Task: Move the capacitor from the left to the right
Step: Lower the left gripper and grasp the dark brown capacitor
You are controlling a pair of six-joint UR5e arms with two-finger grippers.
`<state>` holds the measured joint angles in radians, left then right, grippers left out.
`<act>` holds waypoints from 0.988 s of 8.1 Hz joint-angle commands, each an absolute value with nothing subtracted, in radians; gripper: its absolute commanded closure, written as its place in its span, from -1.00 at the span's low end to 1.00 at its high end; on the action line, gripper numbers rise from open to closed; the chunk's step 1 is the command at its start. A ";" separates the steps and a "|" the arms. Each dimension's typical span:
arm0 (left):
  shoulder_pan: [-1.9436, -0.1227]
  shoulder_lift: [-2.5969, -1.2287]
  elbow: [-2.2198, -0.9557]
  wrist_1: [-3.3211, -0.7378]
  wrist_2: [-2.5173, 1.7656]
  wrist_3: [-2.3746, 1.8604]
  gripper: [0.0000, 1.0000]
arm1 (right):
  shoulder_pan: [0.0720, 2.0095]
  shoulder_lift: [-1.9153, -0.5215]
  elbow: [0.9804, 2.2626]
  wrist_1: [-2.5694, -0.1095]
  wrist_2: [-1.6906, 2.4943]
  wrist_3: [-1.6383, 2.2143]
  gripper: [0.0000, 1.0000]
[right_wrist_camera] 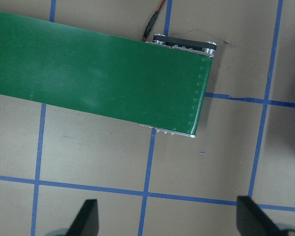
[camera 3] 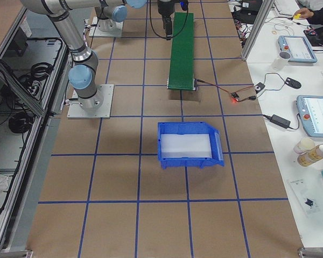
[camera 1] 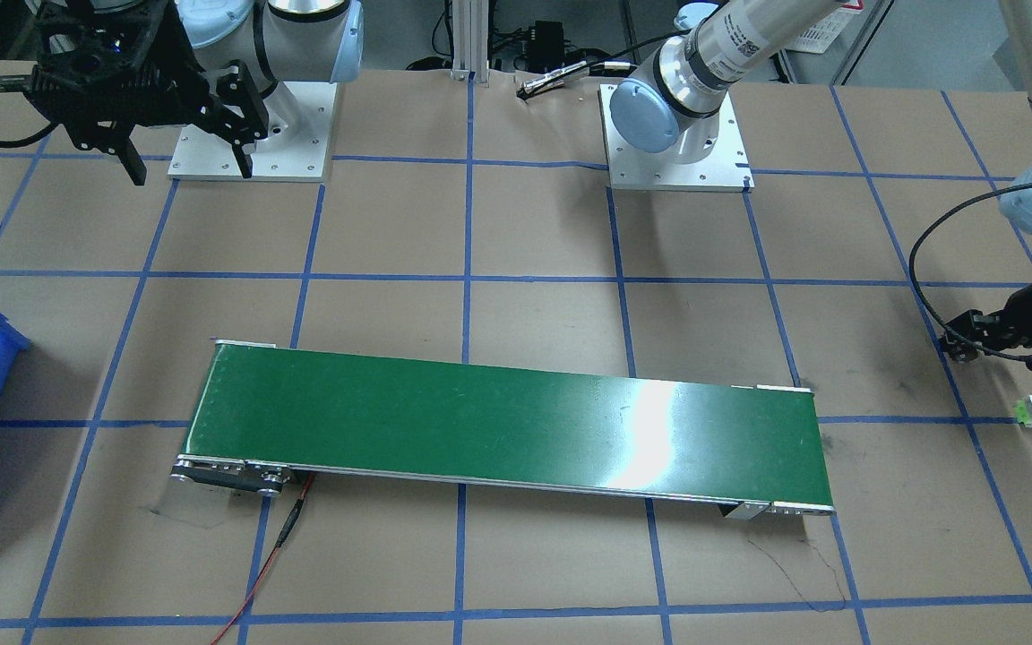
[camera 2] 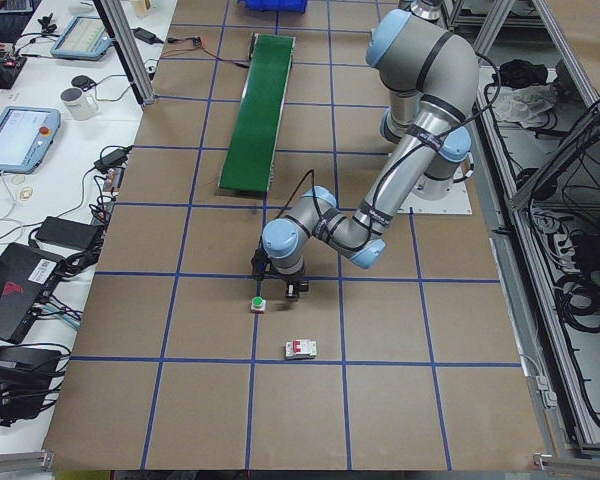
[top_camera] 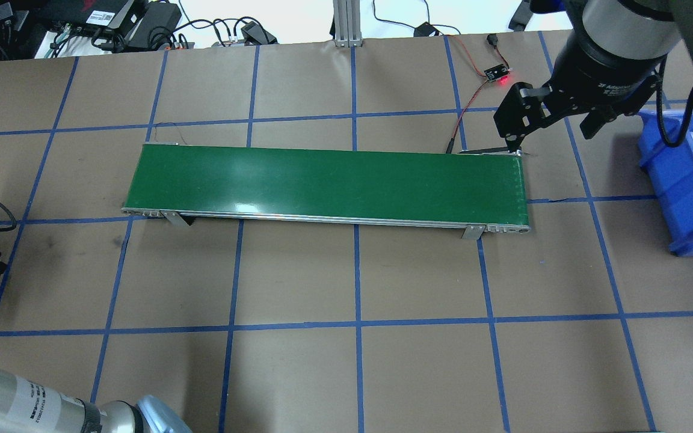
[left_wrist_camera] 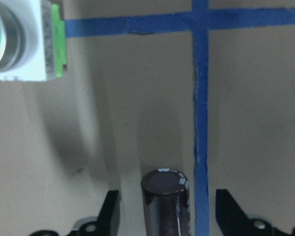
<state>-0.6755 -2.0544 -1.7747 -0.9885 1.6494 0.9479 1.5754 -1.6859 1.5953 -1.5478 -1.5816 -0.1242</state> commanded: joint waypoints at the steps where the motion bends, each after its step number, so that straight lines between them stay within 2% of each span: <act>1: -0.675 -2.056 -1.775 -0.989 1.649 0.946 0.13 | 1.575 -1.686 1.595 -1.548 -1.582 -0.124 -1.00; 2: -0.675 -2.056 -1.775 -0.992 1.648 0.951 0.38 | 1.575 -1.686 1.595 -1.548 -1.582 -0.124 -1.00; 3: -0.675 -2.046 -1.773 -0.996 1.649 0.963 0.77 | 1.575 -1.686 1.595 -1.548 -1.582 -0.124 -1.00; 4: -0.681 -2.014 -1.773 -1.006 1.661 0.962 1.00 | 1.575 -1.686 1.595 -1.548 -1.582 -0.124 -1.00; 6: -0.707 -1.950 -1.755 -1.139 1.648 0.986 1.00 | 1.575 -1.686 1.595 -1.546 -1.580 -0.124 -1.00; 8: -0.838 -1.857 -1.726 -1.212 1.576 0.901 1.00 | 1.575 -1.686 1.595 -1.548 -1.582 -0.123 -1.00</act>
